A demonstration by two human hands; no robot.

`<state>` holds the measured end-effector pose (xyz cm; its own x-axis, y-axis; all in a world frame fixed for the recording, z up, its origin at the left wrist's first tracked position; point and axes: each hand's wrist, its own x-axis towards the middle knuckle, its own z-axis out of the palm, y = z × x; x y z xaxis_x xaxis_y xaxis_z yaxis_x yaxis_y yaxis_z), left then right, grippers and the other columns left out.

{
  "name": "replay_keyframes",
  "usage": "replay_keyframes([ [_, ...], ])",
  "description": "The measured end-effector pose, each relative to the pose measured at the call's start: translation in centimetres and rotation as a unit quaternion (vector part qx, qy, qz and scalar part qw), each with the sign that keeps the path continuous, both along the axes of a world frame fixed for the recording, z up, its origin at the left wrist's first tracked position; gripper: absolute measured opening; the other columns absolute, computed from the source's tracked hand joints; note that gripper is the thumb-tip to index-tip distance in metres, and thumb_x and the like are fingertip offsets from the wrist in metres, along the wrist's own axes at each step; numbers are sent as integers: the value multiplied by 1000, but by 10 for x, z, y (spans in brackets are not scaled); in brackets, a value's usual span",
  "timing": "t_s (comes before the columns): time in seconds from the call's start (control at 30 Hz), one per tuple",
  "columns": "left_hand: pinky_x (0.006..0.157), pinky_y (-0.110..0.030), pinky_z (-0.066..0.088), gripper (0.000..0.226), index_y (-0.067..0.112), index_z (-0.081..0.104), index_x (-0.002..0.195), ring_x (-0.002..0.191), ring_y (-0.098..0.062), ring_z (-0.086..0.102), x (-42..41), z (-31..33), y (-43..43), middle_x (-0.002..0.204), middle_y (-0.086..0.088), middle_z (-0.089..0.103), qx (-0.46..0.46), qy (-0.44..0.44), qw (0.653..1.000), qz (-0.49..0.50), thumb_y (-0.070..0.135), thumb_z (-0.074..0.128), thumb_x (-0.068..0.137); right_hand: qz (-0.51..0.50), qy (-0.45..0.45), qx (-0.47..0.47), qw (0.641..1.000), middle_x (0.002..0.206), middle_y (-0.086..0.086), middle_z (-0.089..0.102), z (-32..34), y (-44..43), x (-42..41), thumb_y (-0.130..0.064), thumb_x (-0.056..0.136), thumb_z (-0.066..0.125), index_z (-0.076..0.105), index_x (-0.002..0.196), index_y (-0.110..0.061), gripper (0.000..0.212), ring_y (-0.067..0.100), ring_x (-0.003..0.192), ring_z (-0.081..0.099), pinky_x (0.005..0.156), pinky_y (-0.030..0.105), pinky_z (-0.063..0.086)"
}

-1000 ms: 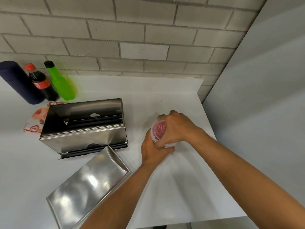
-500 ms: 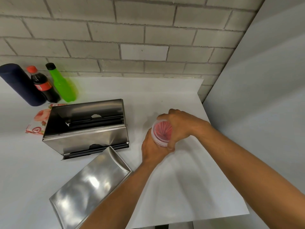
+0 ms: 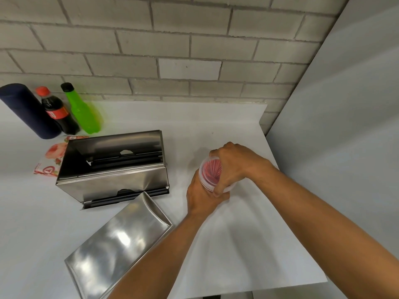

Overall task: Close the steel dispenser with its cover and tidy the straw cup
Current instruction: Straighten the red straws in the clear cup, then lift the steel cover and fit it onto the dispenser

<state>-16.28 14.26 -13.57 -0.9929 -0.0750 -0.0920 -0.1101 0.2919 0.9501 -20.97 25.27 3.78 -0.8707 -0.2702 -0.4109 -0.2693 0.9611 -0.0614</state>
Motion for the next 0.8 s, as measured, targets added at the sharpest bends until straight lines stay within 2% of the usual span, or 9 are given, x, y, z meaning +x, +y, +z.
replay_keyframes([
  [0.1, 91, -32, 63, 110, 30, 56, 138, 109, -11, 69, 0, 4, -1, 124, 10, 69, -4, 1, 1000, -4, 51, 102, 40, -10, 3, -7, 1000, 122, -3, 61, -1, 0, 2, -69, 32, 84, 55, 136, -32, 114, 19, 98, 60, 72, 32, 54],
  [0.2, 90, -32, 63, 108, 34, 55, 137, 107, -9, 69, 2, 9, -1, 121, 13, 69, -10, 1, 1000, -9, 53, 101, 41, -25, 2, -27, 999, 126, -1, 54, -6, 4, 7, -68, 34, 85, 46, 145, -35, 122, 20, 103, 57, 71, 30, 47],
  [0.33, 94, -29, 60, 112, 36, 52, 140, 113, -6, 67, 7, 19, -4, 125, 15, 67, 1, 9, 1000, -25, 48, 105, 41, -28, 7, -30, 999, 133, -2, 50, -8, 11, 12, -69, 39, 85, 32, 153, -40, 129, 24, 120, 53, 78, 32, 45],
  [0.43, 97, -34, 58, 118, 35, 48, 143, 117, -10, 64, 14, 31, -7, 129, 12, 64, -20, 1, 999, -35, 46, 105, 40, -21, 12, -37, 999, 144, -3, 47, 0, 13, 13, -73, 40, 83, 26, 157, -40, 134, 23, 130, 47, 89, 35, 47],
  [0.53, 101, -39, 56, 121, 35, 46, 147, 122, -14, 62, 26, 38, -16, 135, 11, 63, -50, -21, 998, -25, 43, 104, 41, -17, 37, -92, 995, 145, -4, 48, 16, 13, 12, -73, 50, 79, 30, 156, -42, 121, 22, 131, 46, 92, 34, 47],
  [0.63, 110, -36, 47, 132, 26, 29, 162, 137, -17, 52, 42, 42, -30, 152, 6, 52, -58, -72, 996, 5, 33, 104, 53, 8, 61, -142, 988, 147, -5, 48, 28, 7, 10, -74, 61, 75, 40, 151, -43, 102, 23, 134, 46, 97, 36, 45],
  [0.7, 111, -33, 46, 129, 24, 26, 163, 140, -19, 50, 53, 45, -38, 156, 3, 50, -38, -96, 994, 31, 27, 103, 60, 31, 73, -155, 985, 148, -7, 49, 28, -1, 10, -73, 68, 76, 47, 147, -43, 89, 21, 135, 46, 96, 34, 42],
  [0.8, 106, -27, 47, 115, 25, 33, 161, 137, -19, 54, 70, 56, -52, 153, 3, 53, -18, -92, 993, 66, 27, 99, 67, 55, 62, -181, 980, 144, -7, 53, 20, -16, 14, -70, 72, 76, 54, 141, -42, 78, 20, 130, 50, 92, 31, 41],
])
